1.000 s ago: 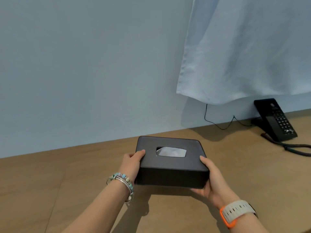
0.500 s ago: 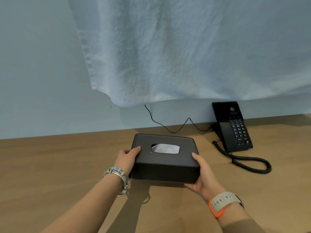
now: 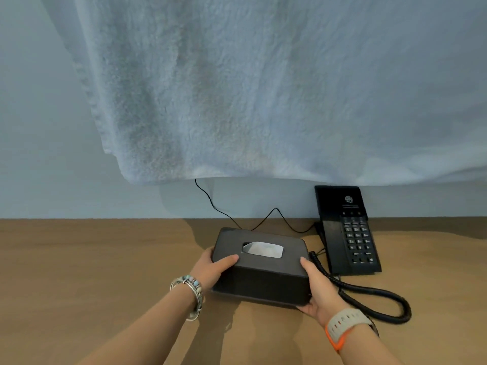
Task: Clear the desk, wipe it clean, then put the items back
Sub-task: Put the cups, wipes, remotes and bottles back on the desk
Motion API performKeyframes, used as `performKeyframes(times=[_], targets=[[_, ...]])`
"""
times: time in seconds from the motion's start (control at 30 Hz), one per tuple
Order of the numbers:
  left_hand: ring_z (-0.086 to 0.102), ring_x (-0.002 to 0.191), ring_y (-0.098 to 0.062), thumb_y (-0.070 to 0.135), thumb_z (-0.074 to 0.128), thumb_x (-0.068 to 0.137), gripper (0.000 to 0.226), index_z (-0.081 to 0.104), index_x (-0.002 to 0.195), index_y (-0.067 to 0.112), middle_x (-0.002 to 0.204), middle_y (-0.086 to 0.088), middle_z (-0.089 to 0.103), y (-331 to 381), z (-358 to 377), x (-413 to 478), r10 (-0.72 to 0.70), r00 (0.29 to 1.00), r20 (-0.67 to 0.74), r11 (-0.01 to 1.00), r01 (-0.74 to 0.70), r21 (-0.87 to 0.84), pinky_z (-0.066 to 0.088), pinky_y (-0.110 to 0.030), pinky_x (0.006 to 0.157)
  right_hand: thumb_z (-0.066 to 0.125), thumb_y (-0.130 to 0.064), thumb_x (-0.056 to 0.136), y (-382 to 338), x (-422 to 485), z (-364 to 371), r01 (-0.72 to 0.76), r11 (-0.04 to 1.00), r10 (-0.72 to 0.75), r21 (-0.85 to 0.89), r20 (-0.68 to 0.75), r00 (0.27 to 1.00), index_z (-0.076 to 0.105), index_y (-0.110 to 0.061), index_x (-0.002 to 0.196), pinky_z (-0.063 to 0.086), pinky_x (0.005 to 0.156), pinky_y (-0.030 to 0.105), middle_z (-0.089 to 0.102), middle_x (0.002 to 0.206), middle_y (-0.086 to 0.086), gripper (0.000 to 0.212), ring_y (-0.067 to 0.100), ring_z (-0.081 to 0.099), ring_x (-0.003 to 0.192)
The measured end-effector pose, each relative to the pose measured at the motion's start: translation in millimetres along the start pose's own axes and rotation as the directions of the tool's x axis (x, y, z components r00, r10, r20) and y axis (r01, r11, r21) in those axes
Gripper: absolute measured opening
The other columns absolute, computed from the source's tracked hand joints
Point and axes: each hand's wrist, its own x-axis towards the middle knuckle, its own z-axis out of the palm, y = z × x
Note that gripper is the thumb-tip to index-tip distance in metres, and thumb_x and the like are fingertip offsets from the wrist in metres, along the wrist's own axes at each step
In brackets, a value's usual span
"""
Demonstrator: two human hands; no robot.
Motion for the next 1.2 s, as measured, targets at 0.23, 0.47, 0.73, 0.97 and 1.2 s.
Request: performKeyframes(times=[0.23, 0.47, 0.73, 0.97, 1.2], targets=[[0.056, 0.105, -0.029, 0.034, 0.069, 0.081, 0.071, 0.036, 0.140, 0.014, 0.125, -0.012, 0.052, 14, 51, 9, 0.000, 0.985, -0.170, 0.997, -0.012, -0.072, 0.048, -0.046, 0.094, 0.059, -0.040, 0.090, -35, 26, -35, -0.013, 0.992, 0.023, -0.125, 0.082, 0.996, 0.045, -0.021, 0.114, 0.050, 0.090, 0.052, 0.055, 0.106, 0.014, 0.033, 0.032, 0.056, 0.100], [0.056, 0.098, -0.025, 0.030, 0.068, 0.082, 0.066, 0.034, 0.137, 0.014, 0.118, -0.008, 0.050, 28, 81, -17, 0.067, 0.950, -0.304, 0.982, -0.117, -0.149, 0.050, -0.036, 0.080, 0.059, -0.036, 0.090, -58, 18, -65, 0.082, 0.988, -0.054, -0.131, 0.201, 0.978, 0.050, -0.022, 0.112, 0.053, 0.081, 0.046, 0.057, 0.106, 0.012, 0.028, 0.027, 0.058, 0.094], [0.052, 0.092, -0.016, 0.032, 0.061, 0.087, 0.053, 0.036, 0.132, 0.017, 0.116, -0.004, 0.050, 61, 146, -40, 0.190, 0.930, -0.315, 0.957, -0.248, -0.153, 0.044, -0.027, 0.070, 0.060, -0.034, 0.089, -87, 10, -122, 0.157, 0.982, -0.176, 0.101, 0.219, 0.960, 0.051, -0.026, 0.118, 0.053, 0.082, 0.046, 0.060, 0.113, 0.010, 0.032, 0.029, 0.059, 0.103], [0.052, 0.106, -0.016, 0.032, 0.066, 0.083, 0.069, 0.029, 0.139, 0.019, 0.128, -0.001, 0.045, 79, 220, -49, 0.269, 0.951, -0.153, 0.961, -0.275, -0.022, 0.047, -0.023, 0.081, 0.055, -0.031, 0.091, -115, 26, -196, 0.170, 0.971, -0.201, 0.170, 0.186, 0.962, 0.049, -0.022, 0.119, 0.051, 0.080, 0.047, 0.059, 0.113, 0.012, 0.029, 0.030, 0.058, 0.102], [0.042, 0.126, -0.017, 0.037, 0.072, 0.077, 0.089, 0.018, 0.146, 0.022, 0.142, 0.001, 0.039, 103, 334, -24, 0.333, 0.934, -0.128, 0.933, -0.308, 0.184, 0.038, -0.032, 0.104, 0.054, -0.031, 0.092, -178, 78, -287, 0.234, 0.964, -0.251, 0.127, 0.145, 0.957, 0.049, -0.021, 0.117, 0.048, 0.067, 0.037, 0.058, 0.106, 0.009, 0.027, 0.024, 0.057, 0.093]])
